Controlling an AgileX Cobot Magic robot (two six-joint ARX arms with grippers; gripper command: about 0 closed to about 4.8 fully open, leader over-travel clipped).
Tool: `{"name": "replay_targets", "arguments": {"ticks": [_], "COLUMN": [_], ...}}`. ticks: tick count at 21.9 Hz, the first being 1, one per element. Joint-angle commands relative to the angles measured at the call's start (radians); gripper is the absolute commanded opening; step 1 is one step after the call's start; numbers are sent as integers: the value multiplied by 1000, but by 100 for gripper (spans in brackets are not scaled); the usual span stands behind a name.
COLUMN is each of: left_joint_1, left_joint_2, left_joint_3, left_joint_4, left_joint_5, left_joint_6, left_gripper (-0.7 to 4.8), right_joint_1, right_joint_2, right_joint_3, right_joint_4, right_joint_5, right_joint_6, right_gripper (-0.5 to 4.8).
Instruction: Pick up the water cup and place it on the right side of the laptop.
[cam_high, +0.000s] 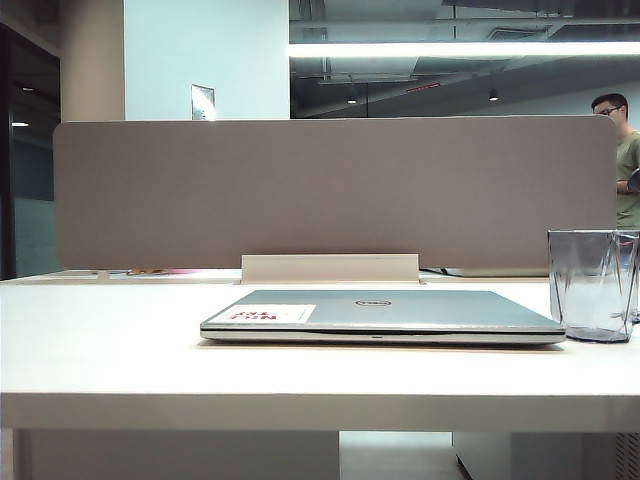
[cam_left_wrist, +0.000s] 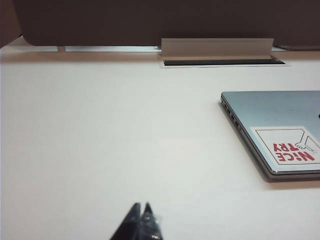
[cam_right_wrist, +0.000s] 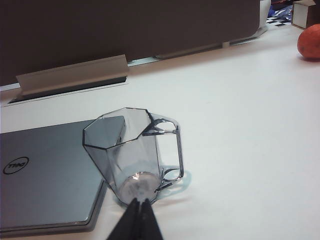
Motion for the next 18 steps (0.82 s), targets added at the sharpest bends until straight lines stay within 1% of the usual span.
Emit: {"name": "replay_targets", "arguments": {"ticks": [1,3,6,9,11,13,15,17,18], "left_joint_1": [2,2,2,2,2,2,2,2,2], "left_joint_2": [1,1,1,1,1,1,1,1,1], "left_joint_3": [3,3,3,3,3,3,3,3,3], "left_joint_4": [6,6,5,3,1,-3,-3,-5,-6], "left_joint_5": [5,5,5,6,5,5,5,5,5], "left_joint_6": [-3,-3,-3,-3,-3,-3,-3,-3,-3], "left_gripper": [-4,-4,-4,-4,-4,-4,-4,-4,-4], "right_joint_1": [2,2,2,3,7,37,80,121,142], "right_joint_2": [-88,-145,-156,-156,-156,-156,-156,-156,-156], "right_joint_3": [5,5,5,5,5,5,5,3,-5], "right_joint_4": [-87,-149,-193,-204,-193,-180,-179,-181,-174], "right_joint_5": [3,3,-4,-7,-46,-49,-16,47,94], "right_joint_6": [4,5,11,34,60,60,56,49,47], "right_gripper": [-9,-9,-9,-9,-9,-9,-9,-9,-9]}}
